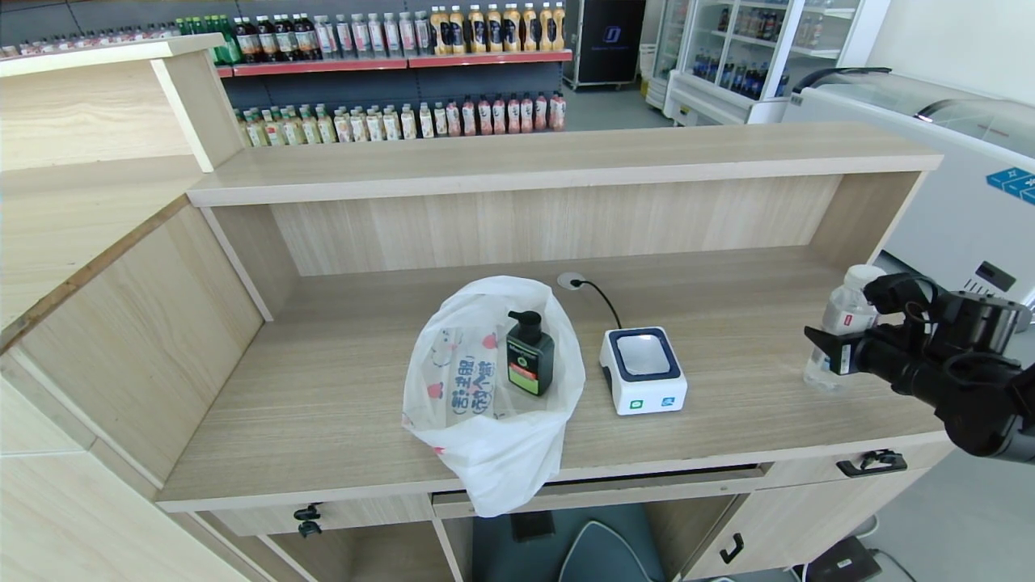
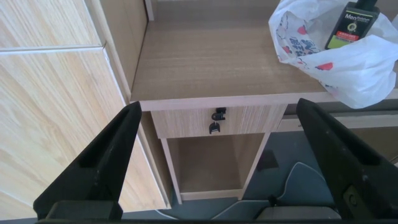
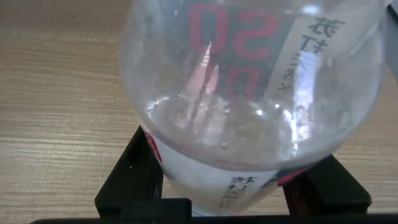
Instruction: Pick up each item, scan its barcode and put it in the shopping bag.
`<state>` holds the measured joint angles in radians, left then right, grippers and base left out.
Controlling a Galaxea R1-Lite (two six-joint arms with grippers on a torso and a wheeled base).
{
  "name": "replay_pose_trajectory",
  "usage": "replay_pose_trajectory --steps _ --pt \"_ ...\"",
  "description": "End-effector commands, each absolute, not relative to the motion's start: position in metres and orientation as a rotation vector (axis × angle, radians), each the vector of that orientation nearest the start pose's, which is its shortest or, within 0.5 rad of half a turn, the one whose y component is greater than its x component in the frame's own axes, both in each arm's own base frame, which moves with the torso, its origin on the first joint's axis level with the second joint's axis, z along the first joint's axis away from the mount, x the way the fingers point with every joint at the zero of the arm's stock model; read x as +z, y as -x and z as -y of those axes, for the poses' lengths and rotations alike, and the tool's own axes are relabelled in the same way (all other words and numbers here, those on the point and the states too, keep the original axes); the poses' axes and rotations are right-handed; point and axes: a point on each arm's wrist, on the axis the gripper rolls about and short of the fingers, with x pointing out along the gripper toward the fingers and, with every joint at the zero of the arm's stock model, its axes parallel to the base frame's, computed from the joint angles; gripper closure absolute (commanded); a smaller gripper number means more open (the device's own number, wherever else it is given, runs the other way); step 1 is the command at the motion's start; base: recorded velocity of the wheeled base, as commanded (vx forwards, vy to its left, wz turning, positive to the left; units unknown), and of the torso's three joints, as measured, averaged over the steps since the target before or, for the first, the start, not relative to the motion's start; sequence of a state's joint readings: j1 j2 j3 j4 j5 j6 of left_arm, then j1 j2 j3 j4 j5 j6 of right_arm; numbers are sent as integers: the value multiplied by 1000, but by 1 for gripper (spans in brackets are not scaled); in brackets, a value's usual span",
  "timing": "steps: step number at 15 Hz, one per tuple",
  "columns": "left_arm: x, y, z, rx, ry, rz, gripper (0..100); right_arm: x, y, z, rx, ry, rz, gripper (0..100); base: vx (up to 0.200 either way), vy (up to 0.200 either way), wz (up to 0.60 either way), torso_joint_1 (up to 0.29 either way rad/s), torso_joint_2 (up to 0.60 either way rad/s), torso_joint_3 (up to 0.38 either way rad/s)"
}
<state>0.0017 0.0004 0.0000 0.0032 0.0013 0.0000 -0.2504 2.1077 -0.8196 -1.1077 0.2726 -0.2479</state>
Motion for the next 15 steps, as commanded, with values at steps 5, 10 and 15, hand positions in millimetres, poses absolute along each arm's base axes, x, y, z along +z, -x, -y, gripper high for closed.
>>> replay_pose_trajectory --steps 5,10,15 --pt "75 23 0 3 0 -3 0 236 -297 46 194 -244 -256 100 0 0 0 0 0 0" --pt "75 23 0 5 0 -3 0 280 -246 8 668 -280 -191 100 0 0 0 0 0 0" --pt "75 23 0 3 0 -3 0 305 -191 -32 972 -281 -218 100 0 0 0 0 0 0"
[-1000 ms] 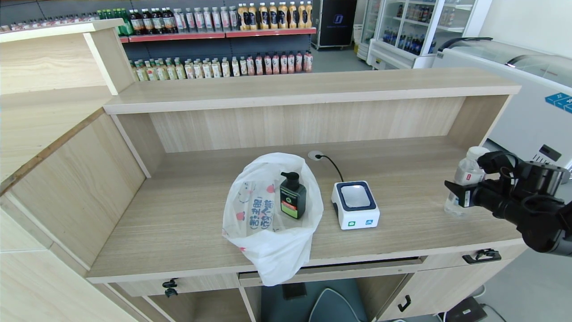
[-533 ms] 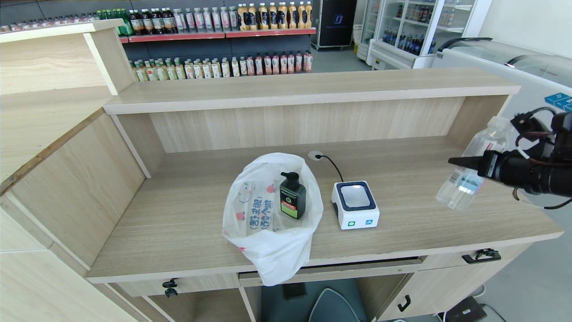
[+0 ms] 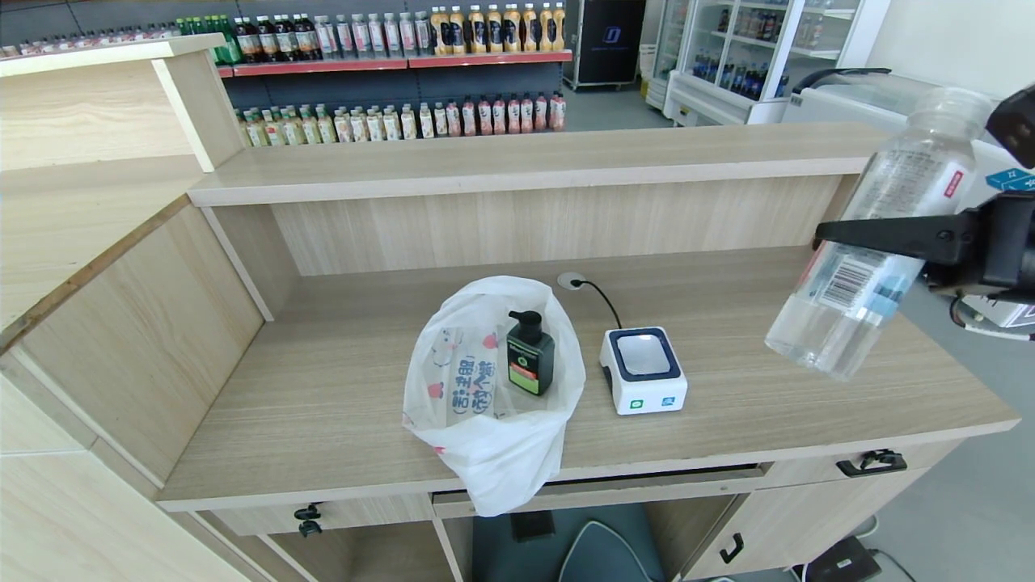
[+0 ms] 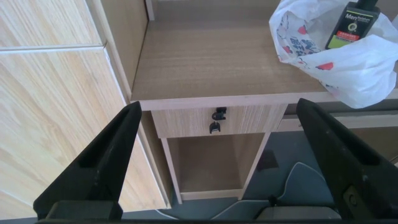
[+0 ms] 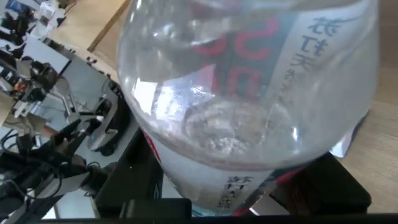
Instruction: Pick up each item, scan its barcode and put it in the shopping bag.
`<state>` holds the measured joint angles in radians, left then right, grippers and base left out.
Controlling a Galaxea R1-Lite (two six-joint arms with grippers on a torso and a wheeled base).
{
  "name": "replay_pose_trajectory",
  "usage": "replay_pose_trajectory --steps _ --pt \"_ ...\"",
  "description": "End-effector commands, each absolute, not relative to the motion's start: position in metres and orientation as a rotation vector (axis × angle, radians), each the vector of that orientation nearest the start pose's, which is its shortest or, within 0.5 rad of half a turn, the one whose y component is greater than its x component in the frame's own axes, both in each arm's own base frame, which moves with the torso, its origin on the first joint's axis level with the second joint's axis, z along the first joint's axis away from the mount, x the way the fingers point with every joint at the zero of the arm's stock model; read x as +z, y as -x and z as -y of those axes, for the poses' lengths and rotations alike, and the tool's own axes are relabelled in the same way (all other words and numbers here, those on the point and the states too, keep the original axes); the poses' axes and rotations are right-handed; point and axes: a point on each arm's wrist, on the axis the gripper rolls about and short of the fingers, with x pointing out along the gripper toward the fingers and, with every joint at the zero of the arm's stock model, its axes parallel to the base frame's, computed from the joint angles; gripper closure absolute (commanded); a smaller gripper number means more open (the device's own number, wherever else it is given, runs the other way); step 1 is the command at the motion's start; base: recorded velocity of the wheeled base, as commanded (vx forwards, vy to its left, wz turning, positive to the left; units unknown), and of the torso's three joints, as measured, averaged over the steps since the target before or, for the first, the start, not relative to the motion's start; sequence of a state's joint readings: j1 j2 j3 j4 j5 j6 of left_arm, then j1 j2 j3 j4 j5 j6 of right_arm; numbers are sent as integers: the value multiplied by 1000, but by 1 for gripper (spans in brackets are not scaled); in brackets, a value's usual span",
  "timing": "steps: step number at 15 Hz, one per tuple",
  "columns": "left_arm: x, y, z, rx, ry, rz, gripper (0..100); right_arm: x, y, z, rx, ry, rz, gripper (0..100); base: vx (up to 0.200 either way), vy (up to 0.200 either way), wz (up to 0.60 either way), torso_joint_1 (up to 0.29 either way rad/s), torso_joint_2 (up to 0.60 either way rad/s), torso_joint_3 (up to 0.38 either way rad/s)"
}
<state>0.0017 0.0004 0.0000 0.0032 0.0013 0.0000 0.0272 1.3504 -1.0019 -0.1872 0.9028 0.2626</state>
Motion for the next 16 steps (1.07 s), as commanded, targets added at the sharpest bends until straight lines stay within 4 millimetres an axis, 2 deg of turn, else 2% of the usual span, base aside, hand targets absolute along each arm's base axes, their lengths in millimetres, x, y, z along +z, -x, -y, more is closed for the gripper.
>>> replay_pose_trajectory --steps 1,4,7,12,16 --pt "75 23 0 5 0 -3 0 307 -180 -38 1007 -279 -226 100 0 0 0 0 0 0" --pt "75 23 0 3 0 -3 0 309 -153 -50 1090 -279 -263 100 0 0 0 0 0 0" --pt "75 23 0 3 0 -3 0 301 -132 -55 1152 -279 -301 100 0 0 0 0 0 0" --pt "75 23 0 3 0 -3 0 303 -119 -63 1240 -261 -294 100 0 0 0 0 0 0" --pt "75 23 0 3 0 -3 0 300 -119 -64 1244 -261 -303 100 0 0 0 0 0 0"
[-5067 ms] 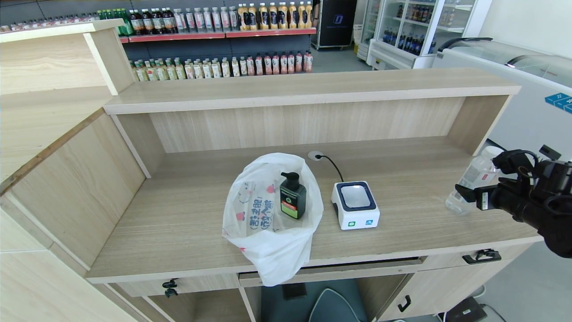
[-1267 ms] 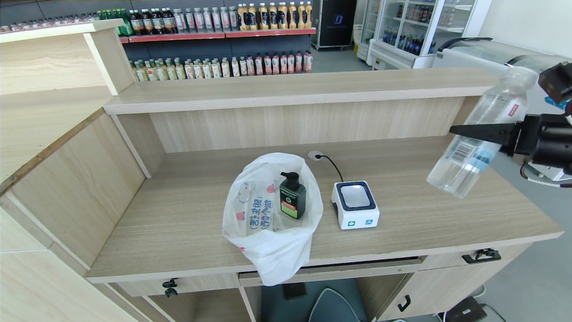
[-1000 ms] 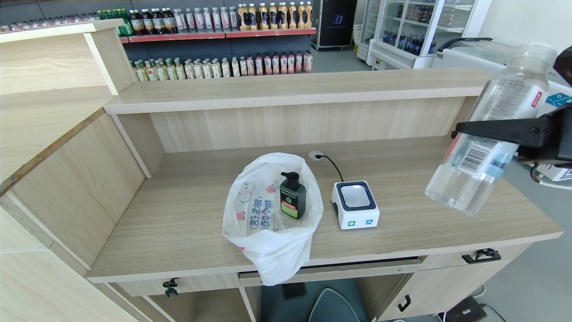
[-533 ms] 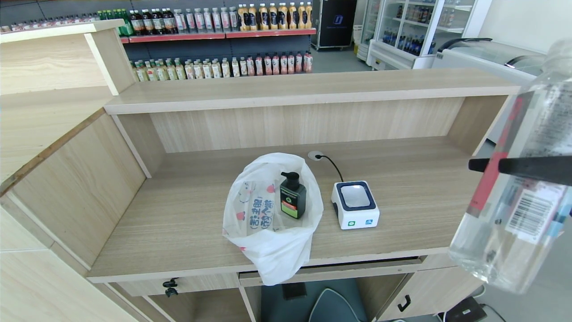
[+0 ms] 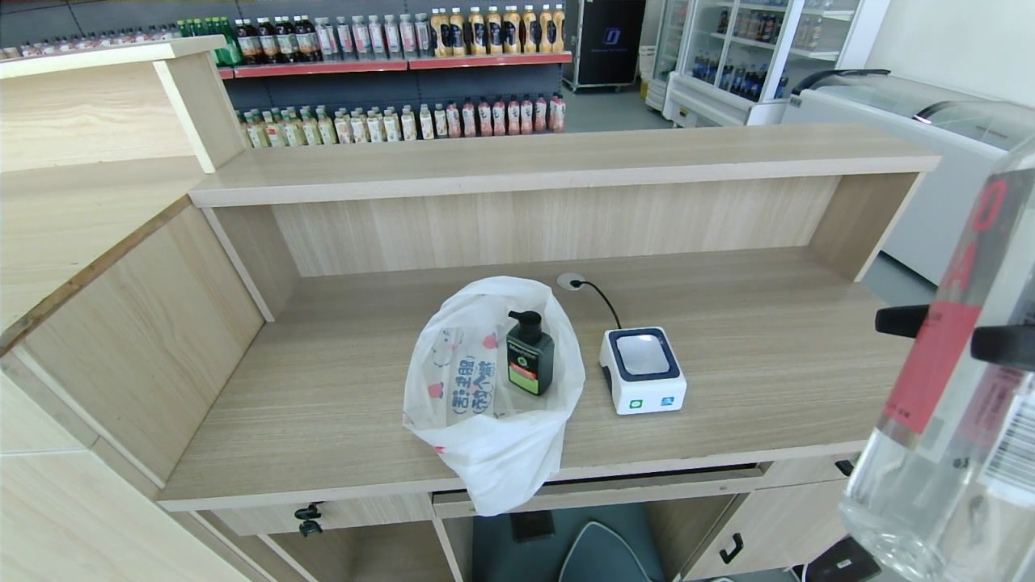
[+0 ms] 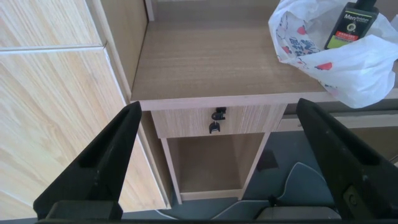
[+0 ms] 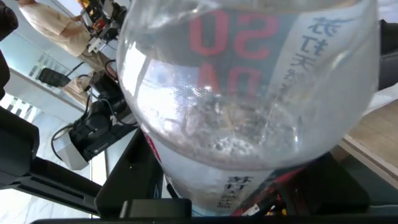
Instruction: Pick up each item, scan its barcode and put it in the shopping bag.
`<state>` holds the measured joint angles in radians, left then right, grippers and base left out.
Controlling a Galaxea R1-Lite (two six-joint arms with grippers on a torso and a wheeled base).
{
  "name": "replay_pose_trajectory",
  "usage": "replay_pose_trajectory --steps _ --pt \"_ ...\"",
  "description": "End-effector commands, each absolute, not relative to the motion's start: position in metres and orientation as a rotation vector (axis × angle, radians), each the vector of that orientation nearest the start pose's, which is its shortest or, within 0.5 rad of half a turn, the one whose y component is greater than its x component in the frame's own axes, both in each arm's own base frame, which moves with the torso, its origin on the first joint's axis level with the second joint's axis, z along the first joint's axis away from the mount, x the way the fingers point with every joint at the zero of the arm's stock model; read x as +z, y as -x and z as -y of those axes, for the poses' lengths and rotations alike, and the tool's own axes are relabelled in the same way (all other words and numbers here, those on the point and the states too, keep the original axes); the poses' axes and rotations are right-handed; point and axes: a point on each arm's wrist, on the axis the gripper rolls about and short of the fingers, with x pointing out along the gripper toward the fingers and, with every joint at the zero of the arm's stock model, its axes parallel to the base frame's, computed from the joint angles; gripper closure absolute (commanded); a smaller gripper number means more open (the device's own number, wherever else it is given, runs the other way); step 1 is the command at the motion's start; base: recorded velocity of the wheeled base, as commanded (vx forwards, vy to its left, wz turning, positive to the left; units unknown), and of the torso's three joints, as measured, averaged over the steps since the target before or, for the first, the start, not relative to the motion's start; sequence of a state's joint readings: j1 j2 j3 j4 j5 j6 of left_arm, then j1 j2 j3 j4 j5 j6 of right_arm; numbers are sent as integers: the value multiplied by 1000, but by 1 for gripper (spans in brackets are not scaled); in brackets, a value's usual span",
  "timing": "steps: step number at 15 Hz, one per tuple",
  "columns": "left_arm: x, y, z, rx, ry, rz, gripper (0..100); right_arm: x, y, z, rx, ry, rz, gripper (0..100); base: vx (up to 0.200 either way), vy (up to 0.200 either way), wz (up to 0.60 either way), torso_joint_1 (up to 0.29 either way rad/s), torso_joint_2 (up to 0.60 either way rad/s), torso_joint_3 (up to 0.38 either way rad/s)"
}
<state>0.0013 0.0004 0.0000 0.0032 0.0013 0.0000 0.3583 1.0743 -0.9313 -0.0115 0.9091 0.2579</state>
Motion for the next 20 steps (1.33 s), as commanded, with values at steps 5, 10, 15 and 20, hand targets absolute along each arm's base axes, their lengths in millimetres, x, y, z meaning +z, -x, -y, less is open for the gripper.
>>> replay_pose_trajectory --steps 5,10,15,20 --pt "75 23 0 3 0 -3 0 298 -122 -65 1244 -262 -312 100 0 0 0 0 0 0" --pt "75 23 0 3 0 -3 0 296 -125 -67 1250 -248 -315 100 0 0 0 0 0 0" --pt "75 23 0 3 0 -3 0 296 -128 -68 1249 -248 -313 100 0 0 0 0 0 0" --pt "75 23 0 3 0 -3 0 290 -141 -68 1192 -137 -261 100 0 0 0 0 0 0"
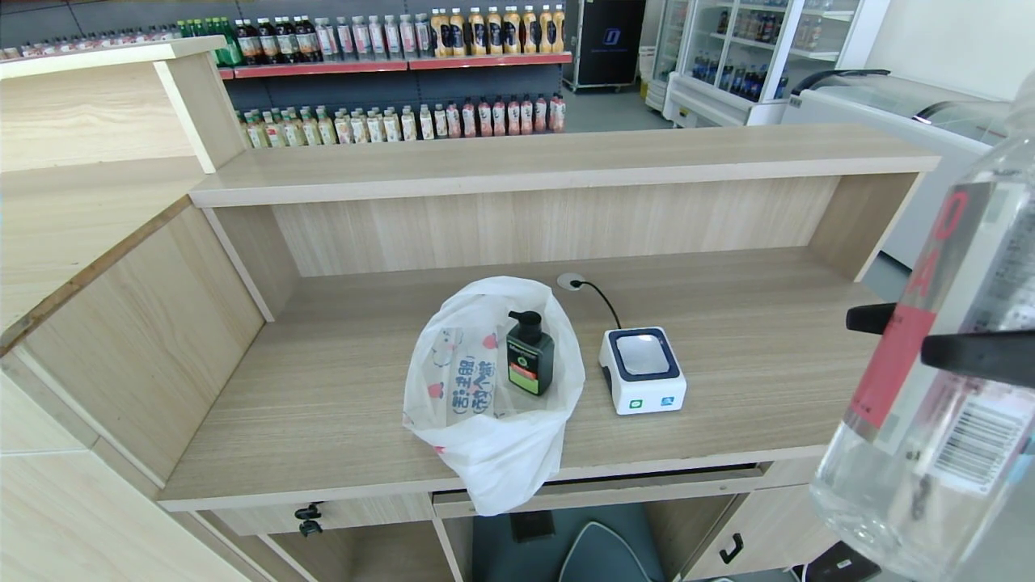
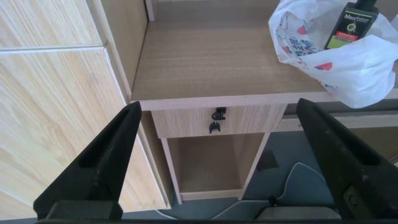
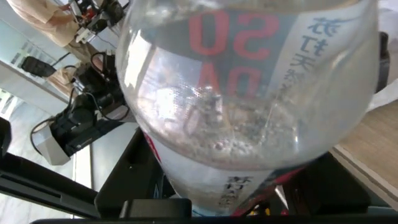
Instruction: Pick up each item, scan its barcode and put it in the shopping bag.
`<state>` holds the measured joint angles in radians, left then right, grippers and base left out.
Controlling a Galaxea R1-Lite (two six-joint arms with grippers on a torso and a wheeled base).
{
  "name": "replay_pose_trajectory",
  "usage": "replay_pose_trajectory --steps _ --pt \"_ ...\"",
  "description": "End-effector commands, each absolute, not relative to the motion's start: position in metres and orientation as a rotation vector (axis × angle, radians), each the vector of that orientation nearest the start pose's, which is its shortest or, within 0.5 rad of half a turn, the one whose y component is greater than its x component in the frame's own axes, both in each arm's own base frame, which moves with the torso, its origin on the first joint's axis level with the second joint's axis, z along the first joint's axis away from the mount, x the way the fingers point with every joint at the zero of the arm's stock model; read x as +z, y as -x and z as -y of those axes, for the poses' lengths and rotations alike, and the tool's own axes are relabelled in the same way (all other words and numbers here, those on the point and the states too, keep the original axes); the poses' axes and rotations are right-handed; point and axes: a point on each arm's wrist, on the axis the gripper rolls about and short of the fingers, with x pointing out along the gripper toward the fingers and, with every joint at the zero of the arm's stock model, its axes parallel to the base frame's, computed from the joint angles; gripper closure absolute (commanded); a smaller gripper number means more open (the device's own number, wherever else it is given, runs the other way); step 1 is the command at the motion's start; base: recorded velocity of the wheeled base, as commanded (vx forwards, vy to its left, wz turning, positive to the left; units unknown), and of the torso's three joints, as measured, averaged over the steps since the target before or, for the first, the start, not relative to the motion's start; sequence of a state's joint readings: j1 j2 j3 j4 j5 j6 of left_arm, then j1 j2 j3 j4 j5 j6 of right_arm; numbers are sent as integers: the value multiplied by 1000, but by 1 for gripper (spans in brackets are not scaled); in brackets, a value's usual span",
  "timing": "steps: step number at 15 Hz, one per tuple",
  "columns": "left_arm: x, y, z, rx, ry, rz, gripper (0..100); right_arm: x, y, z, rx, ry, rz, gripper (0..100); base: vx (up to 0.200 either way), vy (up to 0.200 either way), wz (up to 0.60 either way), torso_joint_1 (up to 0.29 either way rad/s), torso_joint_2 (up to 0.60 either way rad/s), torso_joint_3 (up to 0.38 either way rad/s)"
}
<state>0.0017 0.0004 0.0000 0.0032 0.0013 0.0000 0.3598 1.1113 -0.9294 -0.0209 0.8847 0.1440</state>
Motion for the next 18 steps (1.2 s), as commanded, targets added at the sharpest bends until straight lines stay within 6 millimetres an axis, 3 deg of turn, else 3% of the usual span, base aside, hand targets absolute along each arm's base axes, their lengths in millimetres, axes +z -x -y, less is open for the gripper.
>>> replay_pose_trajectory --steps 1,2,5,7,11,14,18 --pt "75 23 0 3 0 -3 0 279 -163 -64 1049 19 -216 100 0 0 0 0 0 0" --pt "75 23 0 3 0 -3 0 265 -187 -55 890 235 -180 100 0 0 0 0 0 0" --pt "75 23 0 5 0 -3 0 220 -245 8 583 725 -65 100 0 0 0 0 0 0" --pt "75 23 0 3 0 -3 0 199 -269 31 484 876 17 100 0 0 0 0 0 0" --pt "75 23 0 3 0 -3 0 185 -309 20 476 944 222 100 0 0 0 0 0 0" --pt "75 23 0 3 0 -3 0 179 -320 5 556 961 353 100 0 0 0 0 0 0" --pt "75 23 0 3 0 -3 0 187 -332 3 629 969 494 100 0 0 0 0 0 0"
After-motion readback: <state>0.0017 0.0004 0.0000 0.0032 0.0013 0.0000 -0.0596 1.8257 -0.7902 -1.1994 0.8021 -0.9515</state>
